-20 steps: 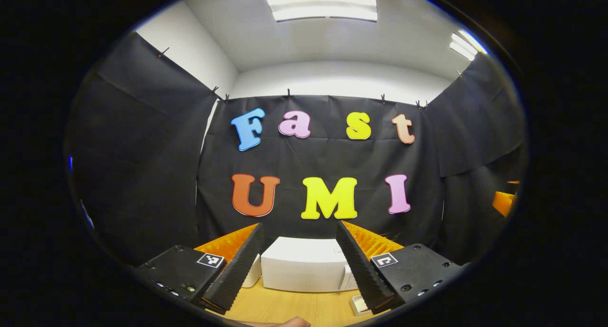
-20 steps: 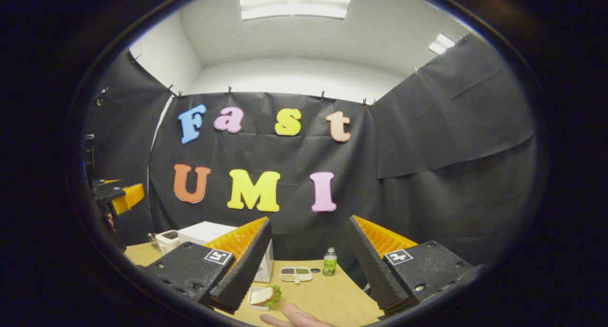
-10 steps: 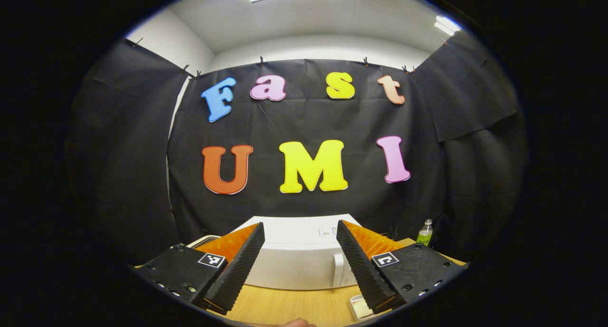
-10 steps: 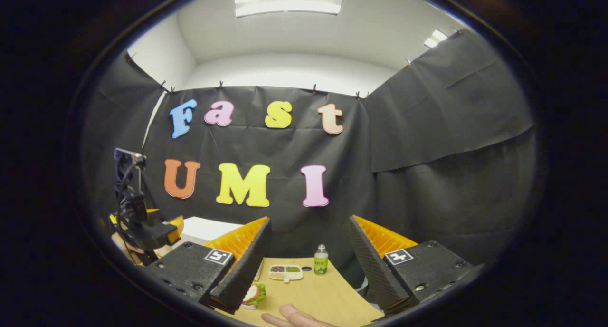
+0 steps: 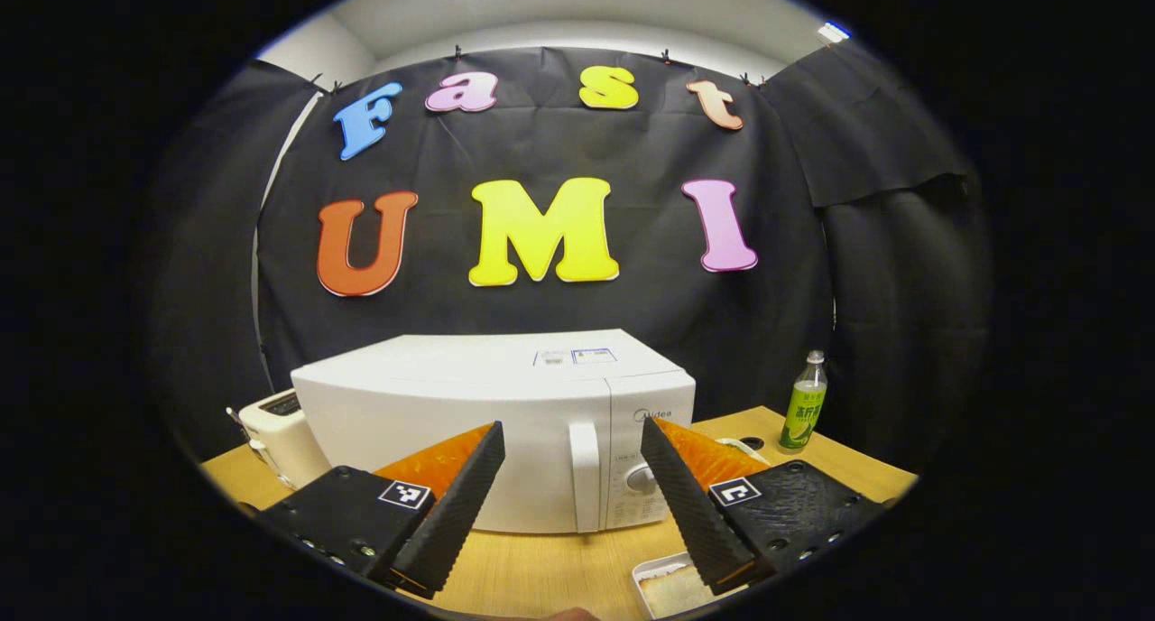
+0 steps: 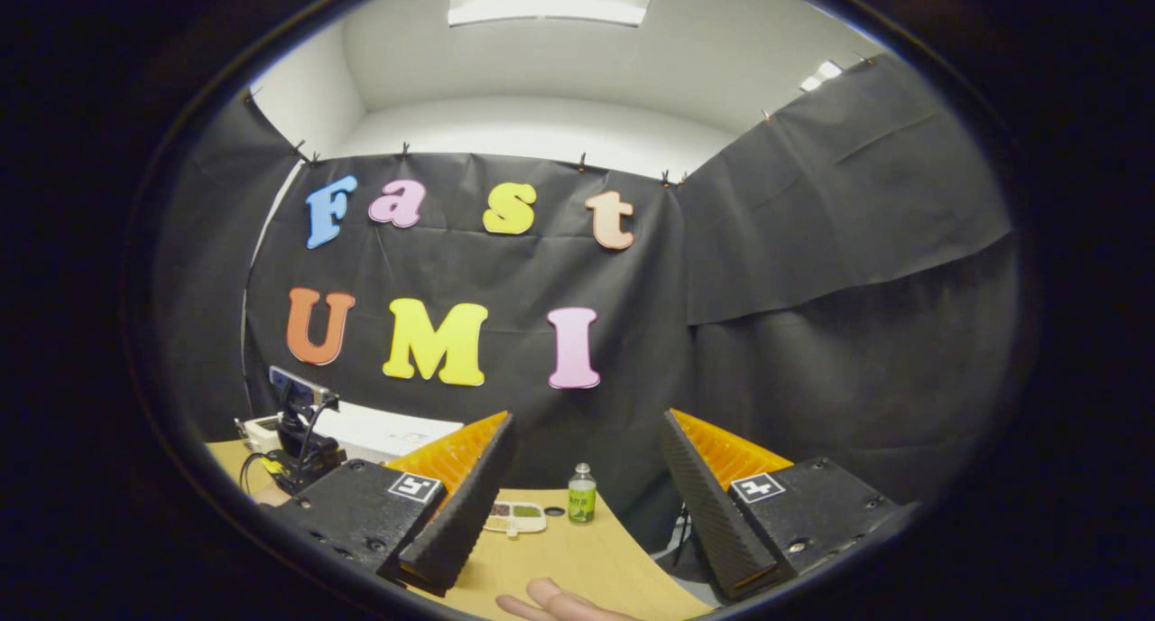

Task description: Open the microwave oven with the left hand, put the food in, and close the microwave oven.

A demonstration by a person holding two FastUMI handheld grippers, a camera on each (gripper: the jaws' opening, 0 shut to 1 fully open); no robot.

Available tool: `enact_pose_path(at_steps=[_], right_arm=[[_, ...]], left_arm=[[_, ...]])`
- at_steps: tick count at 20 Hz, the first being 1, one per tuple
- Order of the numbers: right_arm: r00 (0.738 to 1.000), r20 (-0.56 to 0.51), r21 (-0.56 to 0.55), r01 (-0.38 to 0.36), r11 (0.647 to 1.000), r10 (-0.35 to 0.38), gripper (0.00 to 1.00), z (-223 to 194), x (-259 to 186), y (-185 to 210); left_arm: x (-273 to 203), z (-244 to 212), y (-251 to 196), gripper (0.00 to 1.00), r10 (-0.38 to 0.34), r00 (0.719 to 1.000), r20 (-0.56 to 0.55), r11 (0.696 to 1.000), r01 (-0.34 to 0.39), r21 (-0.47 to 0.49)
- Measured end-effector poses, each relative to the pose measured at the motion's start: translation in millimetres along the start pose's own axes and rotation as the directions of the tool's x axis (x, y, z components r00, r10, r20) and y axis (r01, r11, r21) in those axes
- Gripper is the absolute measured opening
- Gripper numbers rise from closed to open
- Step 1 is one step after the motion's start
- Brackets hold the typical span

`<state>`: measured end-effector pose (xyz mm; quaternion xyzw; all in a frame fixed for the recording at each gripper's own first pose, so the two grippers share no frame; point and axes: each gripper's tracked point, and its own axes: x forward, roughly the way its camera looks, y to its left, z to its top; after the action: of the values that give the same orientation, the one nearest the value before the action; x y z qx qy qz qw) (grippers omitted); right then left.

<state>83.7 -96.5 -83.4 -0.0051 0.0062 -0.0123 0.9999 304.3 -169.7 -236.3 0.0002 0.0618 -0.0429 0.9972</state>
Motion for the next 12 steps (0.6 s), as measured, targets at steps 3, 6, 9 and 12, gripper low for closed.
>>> enact_pose_path(at_steps=[3, 6, 9, 12], right_arm=[[1.0, -0.028, 0.007, -0.008, 1.0, 0.009, 0.95, -14.8, 5.8, -6.9], [0.999, -0.033, -0.008, -0.03, 1.0, 0.03, 0.95, -25.8, 10.9, -8.7], [0.999, -0.037, -0.028, -0.041, 0.999, 0.04, 0.96, -37.0, 15.7, -11.3], [0.997, -0.044, -0.041, -0.057, 0.998, 0.055, 0.96, -46.5, 17.7, -8.4]], left_arm=[[22.8, -25.3, -7.0, 0.96, -0.019, 0.999, -0.039, 0.999, 0.017, -0.045], [38.4, -56.7, -13.3, 0.93, -0.026, 0.991, -0.129, 0.994, 0.012, -0.108], [50.8, -68.3, -9.8, 0.65, 0.007, 0.989, -0.144, 0.998, -0.017, -0.064], [56.8, -66.9, -10.3, 0.65, 0.029, 0.993, -0.116, 0.999, -0.033, -0.027]])
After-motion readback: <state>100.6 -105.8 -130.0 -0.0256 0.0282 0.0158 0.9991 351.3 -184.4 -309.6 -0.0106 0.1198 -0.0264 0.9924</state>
